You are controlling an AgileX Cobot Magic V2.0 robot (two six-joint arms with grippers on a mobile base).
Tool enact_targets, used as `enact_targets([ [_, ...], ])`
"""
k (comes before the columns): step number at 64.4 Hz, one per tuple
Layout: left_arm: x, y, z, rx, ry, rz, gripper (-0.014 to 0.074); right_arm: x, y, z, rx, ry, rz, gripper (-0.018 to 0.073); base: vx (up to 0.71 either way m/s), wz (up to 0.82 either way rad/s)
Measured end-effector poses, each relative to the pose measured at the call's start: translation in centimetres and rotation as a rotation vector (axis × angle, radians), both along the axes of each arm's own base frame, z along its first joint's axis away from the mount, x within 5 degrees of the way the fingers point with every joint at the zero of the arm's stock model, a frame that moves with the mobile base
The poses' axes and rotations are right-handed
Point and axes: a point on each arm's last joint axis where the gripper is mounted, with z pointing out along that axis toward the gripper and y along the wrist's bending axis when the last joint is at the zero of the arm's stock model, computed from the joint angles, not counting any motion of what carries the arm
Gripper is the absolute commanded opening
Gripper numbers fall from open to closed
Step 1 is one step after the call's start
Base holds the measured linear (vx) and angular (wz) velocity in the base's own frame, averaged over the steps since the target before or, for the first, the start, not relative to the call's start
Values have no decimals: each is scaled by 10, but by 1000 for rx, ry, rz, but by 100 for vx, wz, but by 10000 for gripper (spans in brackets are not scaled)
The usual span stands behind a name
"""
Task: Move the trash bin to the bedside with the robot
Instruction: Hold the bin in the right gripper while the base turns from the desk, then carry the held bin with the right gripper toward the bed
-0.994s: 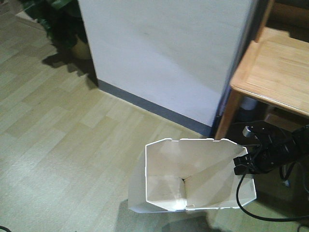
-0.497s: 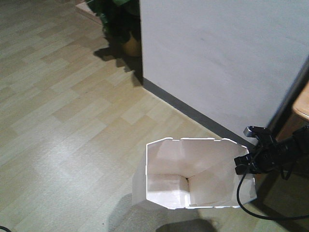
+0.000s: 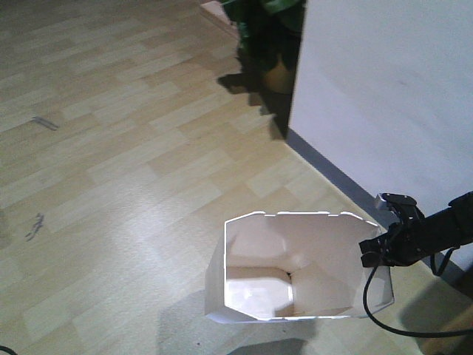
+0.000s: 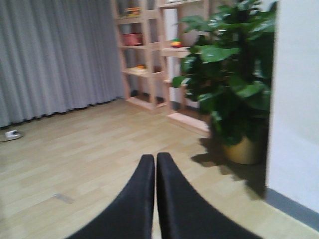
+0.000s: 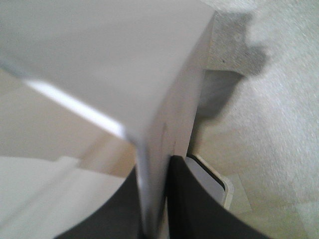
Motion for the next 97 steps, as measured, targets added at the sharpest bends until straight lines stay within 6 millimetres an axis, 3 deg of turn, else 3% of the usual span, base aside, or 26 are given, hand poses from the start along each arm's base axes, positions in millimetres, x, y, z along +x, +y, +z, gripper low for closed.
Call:
enact_targets([
  [56, 0, 0, 0, 0, 0, 0, -6, 0, 1, 0, 9, 2, 2, -5, 12, 54],
  [97, 0, 0, 0, 0, 0, 0, -6, 0, 1, 1, 13, 2, 3, -5, 12, 13],
])
